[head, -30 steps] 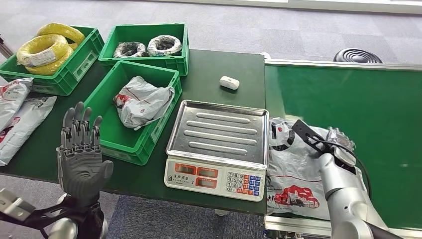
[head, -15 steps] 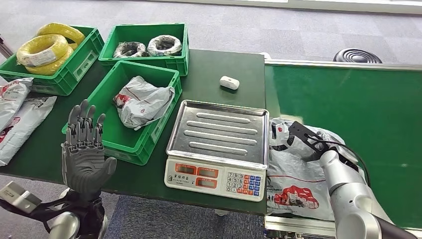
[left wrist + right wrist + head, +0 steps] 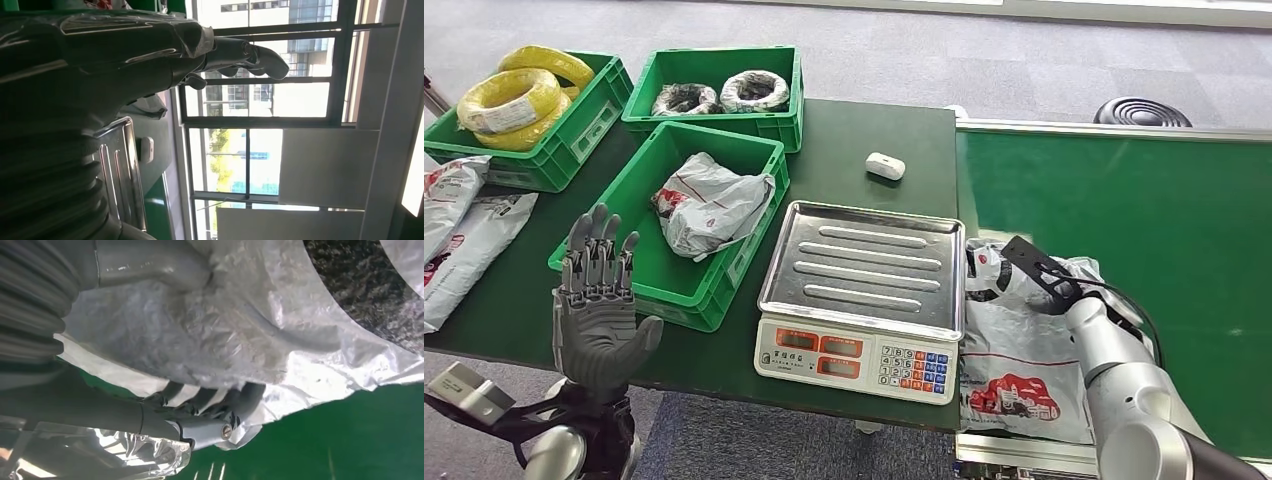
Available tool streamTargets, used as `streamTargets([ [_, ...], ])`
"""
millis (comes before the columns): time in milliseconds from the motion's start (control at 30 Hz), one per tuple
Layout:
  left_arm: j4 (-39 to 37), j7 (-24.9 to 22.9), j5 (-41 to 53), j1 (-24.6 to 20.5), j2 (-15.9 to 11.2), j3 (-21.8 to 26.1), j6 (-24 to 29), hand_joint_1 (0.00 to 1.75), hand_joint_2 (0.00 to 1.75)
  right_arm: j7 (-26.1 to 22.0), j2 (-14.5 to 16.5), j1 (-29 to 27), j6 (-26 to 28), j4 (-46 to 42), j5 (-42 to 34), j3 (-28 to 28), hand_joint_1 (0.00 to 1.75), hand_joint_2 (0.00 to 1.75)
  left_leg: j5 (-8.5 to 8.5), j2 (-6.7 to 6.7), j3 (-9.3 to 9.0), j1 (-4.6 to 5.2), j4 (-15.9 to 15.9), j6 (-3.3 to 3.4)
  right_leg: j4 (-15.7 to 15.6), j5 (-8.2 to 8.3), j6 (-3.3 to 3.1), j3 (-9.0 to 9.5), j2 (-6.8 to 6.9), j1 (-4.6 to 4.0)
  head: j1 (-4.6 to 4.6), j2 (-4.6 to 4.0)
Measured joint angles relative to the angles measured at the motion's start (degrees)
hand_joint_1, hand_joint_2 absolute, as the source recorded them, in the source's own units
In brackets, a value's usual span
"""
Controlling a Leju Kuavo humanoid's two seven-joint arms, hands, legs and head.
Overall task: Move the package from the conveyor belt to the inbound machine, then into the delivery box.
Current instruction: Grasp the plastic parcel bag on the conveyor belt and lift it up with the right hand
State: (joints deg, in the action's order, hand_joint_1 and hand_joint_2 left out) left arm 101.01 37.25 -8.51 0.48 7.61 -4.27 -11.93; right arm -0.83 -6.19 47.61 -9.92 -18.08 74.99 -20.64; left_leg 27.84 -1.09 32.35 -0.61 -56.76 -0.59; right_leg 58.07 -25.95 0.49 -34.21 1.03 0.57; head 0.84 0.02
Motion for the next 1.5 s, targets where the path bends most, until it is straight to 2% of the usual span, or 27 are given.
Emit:
streamTargets([
  [233, 0.07, 0.14, 0.01, 0.77, -0.26, -0.42, 0.61, 0.0, 1.75, -1.52, 0.92, 0.44, 1.41, -0.02, -0.71, -0.05, 1.75, 1.75, 0.0, 0.01, 0.0, 0.0, 0.0, 0.0, 0.0, 0.0, 0.0, 0.0, 0.0, 0.0, 0.0, 0.0],
  [833, 0.17, 0.16, 0.01, 0.84, -0.36, -0.56, 0.66, 0.0, 1.75, -1.59, 1.43, 0.77, 1.61, -0.02, -0.73, -0.05, 1.75, 1.75, 0.0, 0.01, 0.0, 0.0, 0.0, 0.0, 0.0, 0.0, 0.0, 0.0, 0.0, 0.0, -0.01, 0.0],
  [967, 0.45, 0.22, 0.01, 1.16, -0.4, -0.56, 1.26, 0.0, 1.75, -1.9, 1.55, 0.77, 3.15, -0.08, -1.52, -0.01, 1.75, 1.75, 0.0, 0.0, 0.0, 0.0, 0.0, 0.0, 0.01, 0.0, 0.0, 0.0, 0.0, 0.0, 0.0, 0.0],
  [1200, 2.44, 1.17, 0.19, 3.53, -0.42, -0.56, 2.9, 0.0, 1.75, -3.31, 2.62, 1.89, 13.14, -2.19, -3.21, 0.97, 1.75, 1.75, 0.0, 0.0, 0.02, 0.0, 0.0, 0.0, 0.01, 0.0, 0.0, -0.01, 0.0, 0.0, 0.0, 0.0],
  [1267, 3.18, 1.62, 0.28, 4.43, -0.4, -0.57, 3.35, 0.0, 1.75, -4.44, 3.31, 2.36, 19.32, -4.2, -3.63, 1.69, 1.75, 1.75, -0.01, 0.0, 0.01, 0.0, 0.0, 0.0, 0.02, 0.0, 0.0, -0.01, 0.0, 0.0, 0.0, 0.0],
  [1400, 4.21, 2.3, 0.44, 5.71, -0.26, -1.08, 3.58, 0.0, 1.75, -5.89, 5.56, 1.69, 36.98, -14.23, -3.17, 5.77, 1.75, 1.75, -0.01, 0.0, 0.0, -0.01, 0.0, -0.01, 0.02, -0.01, 0.0, -0.04, 0.0, -0.01, 0.01, 0.0],
  [1500, 4.16, 2.35, 0.44, 5.48, 0.07, -2.02, 3.28, 0.0, 1.75, -4.8, 7.21, -0.36, 41.86, -24.48, -1.11, 10.87, 1.75, 1.75, -0.01, -0.05, -0.01, -0.01, 0.01, -0.01, 0.01, -0.01, -0.01, -0.04, -0.02, -0.02, 0.0, 0.0],
])
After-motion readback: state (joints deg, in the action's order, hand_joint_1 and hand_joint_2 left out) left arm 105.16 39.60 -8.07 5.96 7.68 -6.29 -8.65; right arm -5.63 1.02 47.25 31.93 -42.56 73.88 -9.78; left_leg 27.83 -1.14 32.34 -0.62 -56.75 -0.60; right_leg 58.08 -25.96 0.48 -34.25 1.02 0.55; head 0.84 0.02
